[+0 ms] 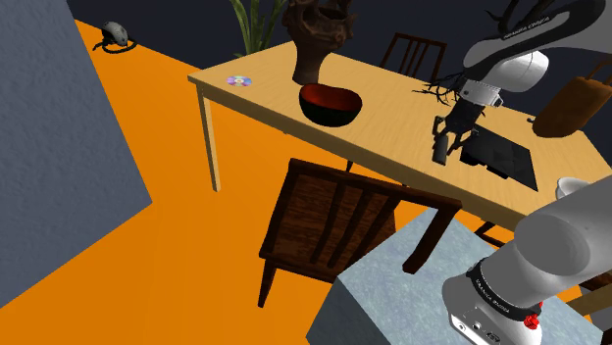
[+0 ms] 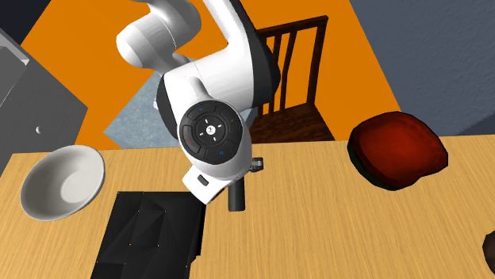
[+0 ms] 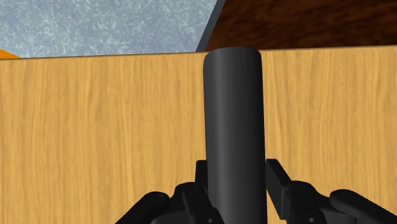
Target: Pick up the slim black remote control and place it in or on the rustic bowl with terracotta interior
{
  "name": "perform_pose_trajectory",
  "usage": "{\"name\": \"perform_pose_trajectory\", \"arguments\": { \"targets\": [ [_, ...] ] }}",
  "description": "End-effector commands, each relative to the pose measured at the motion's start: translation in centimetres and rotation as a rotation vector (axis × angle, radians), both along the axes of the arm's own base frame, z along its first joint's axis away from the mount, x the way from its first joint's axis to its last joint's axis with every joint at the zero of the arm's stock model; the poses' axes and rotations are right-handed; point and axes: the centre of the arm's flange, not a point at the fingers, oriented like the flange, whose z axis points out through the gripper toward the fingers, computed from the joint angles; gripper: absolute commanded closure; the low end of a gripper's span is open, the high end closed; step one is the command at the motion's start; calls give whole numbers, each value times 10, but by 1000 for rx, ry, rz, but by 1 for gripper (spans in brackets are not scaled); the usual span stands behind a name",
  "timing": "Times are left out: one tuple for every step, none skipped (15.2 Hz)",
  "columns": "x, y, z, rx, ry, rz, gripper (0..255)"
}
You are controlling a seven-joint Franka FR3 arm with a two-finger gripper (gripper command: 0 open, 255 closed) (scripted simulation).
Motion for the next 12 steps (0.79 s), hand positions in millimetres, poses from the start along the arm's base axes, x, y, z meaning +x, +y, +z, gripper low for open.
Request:
{"name": "perform_pose_trajectory", "arguments": {
  "targets": [
    [0, 0, 11, 0, 0, 0, 255],
    [0, 0, 16, 0, 0, 0, 255],
    [0, 0, 21, 0, 0, 0, 255],
    [0, 0, 26, 0, 0, 0, 255],
    [0, 0, 32, 0, 0, 0, 255],
    [0, 0, 37, 0, 0, 0, 255],
    [0, 0, 42, 0, 0, 0, 255],
    [0, 0, 48, 0, 0, 0, 255],
    [0, 0, 53, 0, 0, 0, 255],
    [0, 0, 58, 0, 0, 0, 255],
    [0, 0, 63, 0, 0, 0, 255],
    [0, 0, 69, 0, 0, 0, 255]
  ]
}}
